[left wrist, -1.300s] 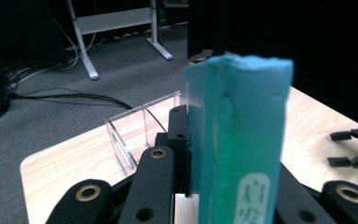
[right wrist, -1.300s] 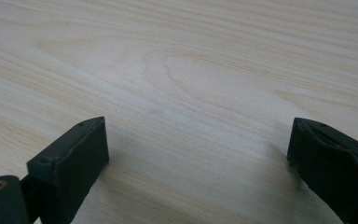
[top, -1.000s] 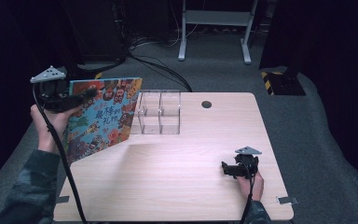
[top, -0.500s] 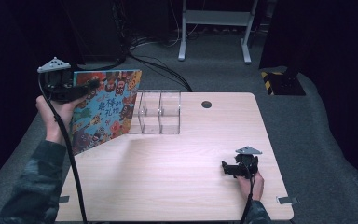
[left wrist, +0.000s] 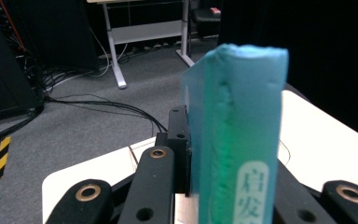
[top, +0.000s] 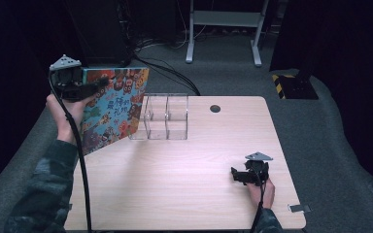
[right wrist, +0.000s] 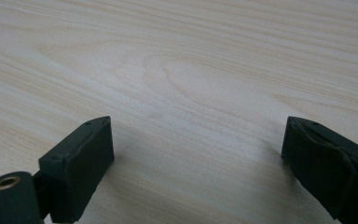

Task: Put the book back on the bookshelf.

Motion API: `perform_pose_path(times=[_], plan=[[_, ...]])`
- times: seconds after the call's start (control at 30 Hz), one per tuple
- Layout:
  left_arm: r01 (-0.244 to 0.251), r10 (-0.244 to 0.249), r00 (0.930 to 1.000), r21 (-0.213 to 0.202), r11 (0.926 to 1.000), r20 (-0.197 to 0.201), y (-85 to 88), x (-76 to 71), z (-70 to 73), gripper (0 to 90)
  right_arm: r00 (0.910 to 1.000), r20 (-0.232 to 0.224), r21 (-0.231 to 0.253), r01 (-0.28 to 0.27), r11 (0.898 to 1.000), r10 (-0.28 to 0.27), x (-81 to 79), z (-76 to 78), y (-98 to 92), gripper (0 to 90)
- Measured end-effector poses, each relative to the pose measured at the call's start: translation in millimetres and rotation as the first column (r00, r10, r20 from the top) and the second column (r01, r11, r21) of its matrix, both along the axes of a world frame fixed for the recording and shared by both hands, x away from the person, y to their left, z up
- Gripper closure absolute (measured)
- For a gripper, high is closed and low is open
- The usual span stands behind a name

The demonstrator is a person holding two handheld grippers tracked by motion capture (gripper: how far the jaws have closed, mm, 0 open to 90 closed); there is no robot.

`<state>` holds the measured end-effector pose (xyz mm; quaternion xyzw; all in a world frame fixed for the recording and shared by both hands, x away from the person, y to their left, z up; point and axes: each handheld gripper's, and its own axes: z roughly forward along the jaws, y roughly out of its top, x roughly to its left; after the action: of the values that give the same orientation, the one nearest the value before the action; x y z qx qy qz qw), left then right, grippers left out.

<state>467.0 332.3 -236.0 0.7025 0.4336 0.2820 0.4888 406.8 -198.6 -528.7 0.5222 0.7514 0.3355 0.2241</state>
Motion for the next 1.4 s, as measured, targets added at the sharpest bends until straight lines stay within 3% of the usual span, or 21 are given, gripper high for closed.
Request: perform_pose_path(times=[0.3,0.8,1.1,1.4], plan=[[-0.017,0.017,0.9997,-0.023,0.9996,0.015,2.9,3.5,-5.1,80.5,1.0000,0.000,-0.003,-0.001,1.000,0.001,-0.1,0.0,0.2,9.2],[-0.050,0.057,0.9945,-0.078,0.9957,0.088,0.3,6.1,-27.2,80.4,1.0000,0.004,-0.006,-0.006,1.000,0.006,-0.1,0.2,-0.2,10.0],[-0.074,0.086,0.9866,-0.089,0.9932,0.139,-8.0,5.7,-36.3,80.4,1.0000,0.006,-0.001,-0.001,1.000,0.001,-0.1,0.2,0.2,10.4],[-0.107,0.122,0.9724,-0.085,0.9906,0.199,-20.9,2.2,-53.4,80.4,1.0000,0.005,0.007,0.006,1.000,-0.006,-0.5,0.2,0.6,11.0]])
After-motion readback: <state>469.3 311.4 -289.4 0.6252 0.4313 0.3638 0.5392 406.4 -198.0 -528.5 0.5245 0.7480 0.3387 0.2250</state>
